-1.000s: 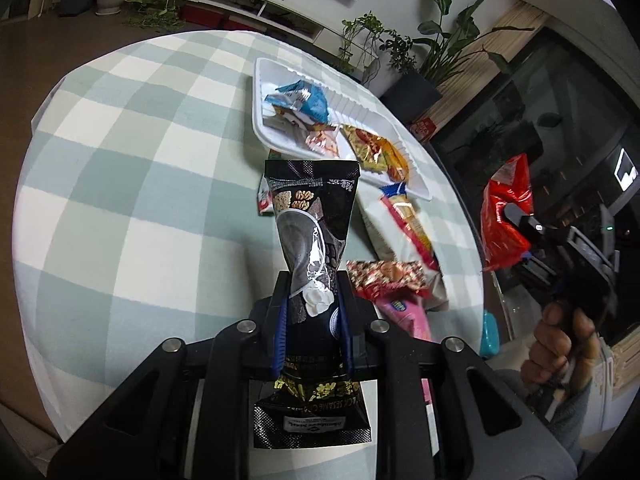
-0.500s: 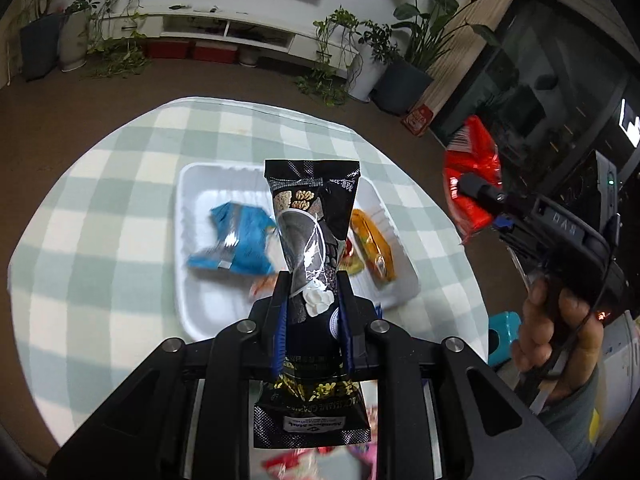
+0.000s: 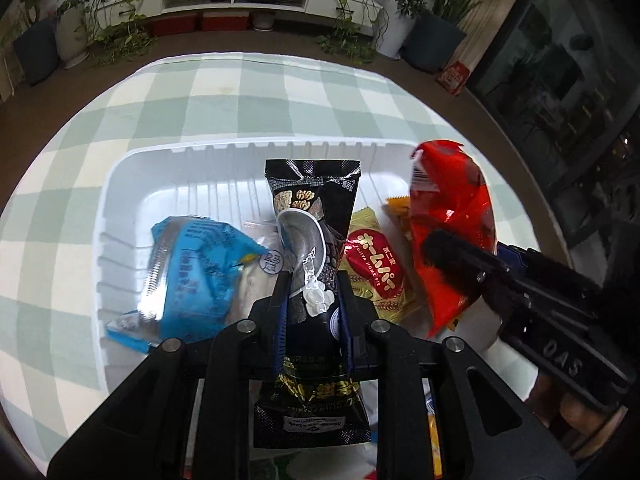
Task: Organize snacks
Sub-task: 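Carry black bag and Mylikes bag into the white tray and open both tools, then grasp the red-white strawberry packet with the left tool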
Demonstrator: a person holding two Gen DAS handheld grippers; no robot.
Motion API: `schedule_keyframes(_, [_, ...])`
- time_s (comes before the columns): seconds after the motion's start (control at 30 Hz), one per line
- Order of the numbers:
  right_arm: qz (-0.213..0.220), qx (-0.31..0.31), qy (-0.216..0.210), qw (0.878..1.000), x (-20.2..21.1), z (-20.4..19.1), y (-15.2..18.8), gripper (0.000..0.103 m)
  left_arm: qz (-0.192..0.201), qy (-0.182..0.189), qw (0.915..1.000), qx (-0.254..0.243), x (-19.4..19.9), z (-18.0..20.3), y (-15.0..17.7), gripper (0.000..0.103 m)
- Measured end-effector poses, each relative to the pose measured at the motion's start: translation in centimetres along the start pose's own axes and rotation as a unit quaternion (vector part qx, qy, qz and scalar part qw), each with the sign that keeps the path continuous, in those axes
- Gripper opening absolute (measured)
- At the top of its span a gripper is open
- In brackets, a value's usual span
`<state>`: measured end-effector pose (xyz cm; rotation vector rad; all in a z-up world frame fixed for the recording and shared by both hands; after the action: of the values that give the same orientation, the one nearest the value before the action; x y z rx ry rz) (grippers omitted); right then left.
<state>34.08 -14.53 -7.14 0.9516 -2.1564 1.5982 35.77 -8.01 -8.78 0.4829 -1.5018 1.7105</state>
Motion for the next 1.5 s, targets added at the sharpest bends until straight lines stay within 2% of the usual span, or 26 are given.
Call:
schedule_keyframes(0.13, [-0.017,0.029,0.013,0.999,-1.0,-0.5,1.4,0.032,-0.004,-0.019,0.9998,-0.01,-1.2,-0.1,0.3,0.02])
schedule_keyframes(0.27, [-0.007,0.042,0.019,0.999,-1.4,-0.6,1.2,0.034,-0.008,-0.025,0.9995,-0.016,-1.2,-0.4,0.1,0.02])
schedule_keyframes(0.3, [-0.005,0.044,0.022,0.999,-1.3,-0.5,1.2,0.038,-0.005,-0.027,0.9995,-0.017,-0.9,-0.5,0.0,0.021])
schedule_keyframes(0.33, [-0.006,0.045,0.025,0.999,-1.4,-0.5,1.3,0.042,-0.003,-0.03,0.9994,-0.016,-0.7,-0.7,-0.2,0.023])
schedule_keyframes(0.43, [-0.009,0.041,0.031,0.999,-1.1,-0.3,1.3,0.043,0.011,-0.03,0.9994,-0.012,0.5,-0.9,-1.0,0.035])
schedule_keyframes(0.47, [-0.007,0.04,0.03,0.999,-1.0,-0.2,1.2,0.044,0.014,-0.033,0.9993,-0.011,1.0,-1.0,-1.2,0.049])
schedule_keyframes(0.5, [-0.003,0.037,0.029,0.999,-0.8,-0.2,0.9,0.046,0.019,-0.035,0.9992,-0.01,1.5,-1.0,-1.5,0.054])
schedule_keyframes(0.6, [0.017,0.028,0.022,0.999,0.2,-0.2,-0.1,0.055,0.032,-0.031,0.999,-0.005,3.2,-1.0,-2.0,0.057])
schedule_keyframes(0.67, [0.026,0.027,0.02,0.999,0.6,-0.2,-0.5,0.06,0.042,-0.025,0.9988,0.0,4.6,-0.8,-2.0,0.068])
schedule_keyframes(0.7, [0.032,0.024,0.019,0.999,1.0,-0.1,-0.8,0.065,0.045,-0.022,0.9987,0.0,5.5,-0.7,-1.9,0.07])
schedule_keyframes(0.8, [0.046,0.015,0.013,0.999,1.9,0.0,-1.4,0.068,0.058,-0.021,0.9981,-0.005,9.0,-0.7,-1.0,0.072])
schedule_keyframes(0.87, [0.054,0.011,0.008,0.998,2.7,0.0,-1.8,0.07,0.073,-0.026,0.997,-0.001,11.9,-1.1,0.1,0.078])
schedule_keyframes(1.0, [0.078,0.015,0.004,0.997,4.9,-0.3,-2.2,0.075,0.084,-0.043,0.9954,0.017,16.7,-2.2,4.7,0.079])
schedule_keyframes(1.17, [0.108,0.047,0.015,0.993,8.3,-1.5,-1.1,0.078,0.045,-0.082,0.9946,0.045,18.9,-3.9,13.4,0.079])
schedule_keyframes(1.3, [0.111,0.052,0.022,0.992,10.3,-2.3,0.9,0.078,0.018,-0.096,0.9932,0.063,19.2,-4.2,19.1,0.079])
schedule_keyframes(1.4, [0.11,0.043,0.022,0.993,12.2,-2.9,3.2,0.078,0.015,-0.098,0.9933,0.059,19.0,-3.7,20.8,0.079])
schedule_keyframes(1.5, [0.108,0.047,0.032,0.992,14.2,-3.2,6.0,0.078,0.018,-0.098,0.9939,0.046,18.8,-2.6,21.0,0.079])
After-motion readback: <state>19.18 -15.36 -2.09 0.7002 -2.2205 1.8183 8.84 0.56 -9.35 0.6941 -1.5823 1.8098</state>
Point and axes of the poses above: each gripper's, at about its wrist camera, not at the fingertips, and x roughly against the way its jaws point, z to its right, y to its underside, the point moved 10 cm from there along -x, roughly the way its jaws point, and after that the axes turned 13 degrees about z, right-handed, at the moved point
